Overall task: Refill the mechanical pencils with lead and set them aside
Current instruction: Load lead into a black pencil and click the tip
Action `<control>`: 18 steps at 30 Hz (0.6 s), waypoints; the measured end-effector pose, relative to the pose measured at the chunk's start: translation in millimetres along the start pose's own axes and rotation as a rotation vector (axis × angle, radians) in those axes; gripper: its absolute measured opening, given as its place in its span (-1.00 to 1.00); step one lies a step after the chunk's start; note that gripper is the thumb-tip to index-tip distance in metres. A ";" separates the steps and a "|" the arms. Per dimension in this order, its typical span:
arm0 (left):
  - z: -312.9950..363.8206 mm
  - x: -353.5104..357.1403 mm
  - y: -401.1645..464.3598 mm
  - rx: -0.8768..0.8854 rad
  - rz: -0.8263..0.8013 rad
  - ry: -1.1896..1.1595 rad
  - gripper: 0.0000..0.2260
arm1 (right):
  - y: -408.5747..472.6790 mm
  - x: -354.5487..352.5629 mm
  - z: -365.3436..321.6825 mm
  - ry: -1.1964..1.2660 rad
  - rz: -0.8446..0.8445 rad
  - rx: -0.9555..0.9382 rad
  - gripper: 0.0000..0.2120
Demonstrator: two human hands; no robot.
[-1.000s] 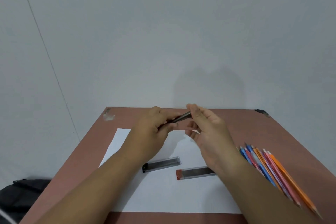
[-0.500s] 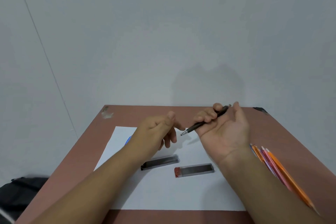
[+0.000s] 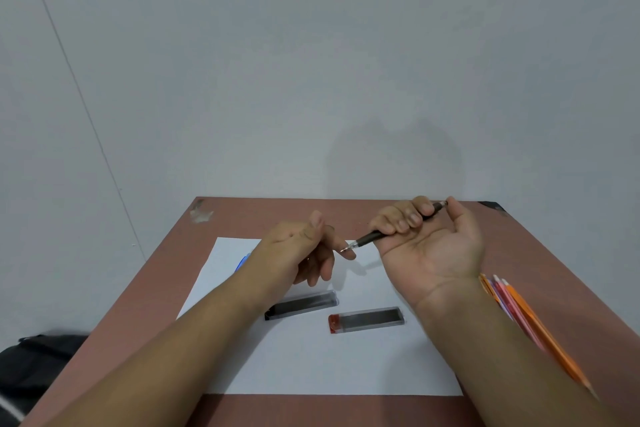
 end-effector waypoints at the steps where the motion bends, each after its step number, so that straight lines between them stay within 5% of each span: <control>1: 0.3 -0.2 -0.1 0.001 0.000 0.002 -0.36 | -0.2 0.2 0.4 0.004 -0.001 0.002 -0.60; 14: 0.4 -1.6 -0.5 0.006 -0.002 0.020 -0.41 | 0.6 -0.4 -6.4 -0.025 -0.006 -0.049 -0.79; 18: 2.2 -0.4 -1.0 0.015 -0.011 0.017 -0.41 | 1.4 -2.5 -6.7 -0.023 0.011 -0.045 -0.65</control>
Point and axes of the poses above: each hand's wrist, its own y-axis towards the middle knuckle, its own x-axis out of the palm, z = x × y, the point moved 9 cm from there along y, towards the middle knuckle, and after that the axes turned 7 degrees about -z, right-handed, at the moved point
